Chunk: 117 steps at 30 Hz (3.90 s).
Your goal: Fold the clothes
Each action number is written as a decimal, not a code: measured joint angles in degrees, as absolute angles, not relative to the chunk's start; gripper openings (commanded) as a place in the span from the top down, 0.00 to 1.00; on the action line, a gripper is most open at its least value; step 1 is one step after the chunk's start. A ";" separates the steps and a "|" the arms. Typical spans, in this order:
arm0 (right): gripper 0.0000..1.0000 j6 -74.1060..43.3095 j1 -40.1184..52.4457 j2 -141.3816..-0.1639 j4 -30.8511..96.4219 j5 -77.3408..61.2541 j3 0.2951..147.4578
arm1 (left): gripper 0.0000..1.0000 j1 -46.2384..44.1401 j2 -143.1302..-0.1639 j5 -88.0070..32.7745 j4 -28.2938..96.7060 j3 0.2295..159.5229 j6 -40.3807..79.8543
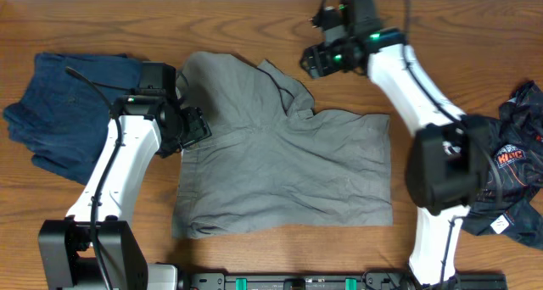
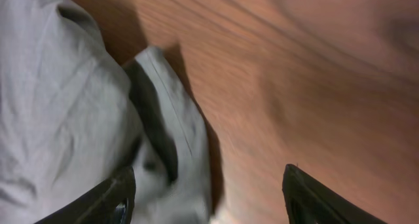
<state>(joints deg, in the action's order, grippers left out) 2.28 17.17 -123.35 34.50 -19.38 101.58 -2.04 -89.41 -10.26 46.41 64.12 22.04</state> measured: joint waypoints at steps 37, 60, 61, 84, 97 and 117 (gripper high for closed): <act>0.29 2.81 27.59 -136.16 21.04 -6.35 113.71 | 0.27 -2.04 -89.47 -10.28 49.04 64.12 22.04; 0.99 2.61 29.26 -143.09 20.88 -6.04 113.67 | 0.27 -2.04 -89.49 -10.28 49.04 64.12 22.04; 0.99 2.57 29.28 -143.09 21.17 -5.82 113.67 | 0.27 -2.04 -89.49 -10.31 49.04 64.12 22.04; 0.47 -17.98 1.52 -125.25 57.19 19.66 114.96 | 0.27 -2.04 -89.49 -10.31 49.06 64.12 22.04; 0.43 -23.05 -4.54 -126.15 80.58 12.10 114.63 | 0.10 -2.04 -89.49 -10.31 51.27 64.12 22.04; 0.40 -19.90 -6.52 -119.83 81.84 -2.46 114.58 | 0.07 -2.07 -89.60 -18.50 24.08 45.91 22.06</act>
<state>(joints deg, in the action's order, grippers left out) -19.90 -6.52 -119.83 81.84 -2.46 114.59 -2.07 -89.60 -18.50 24.08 45.91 22.06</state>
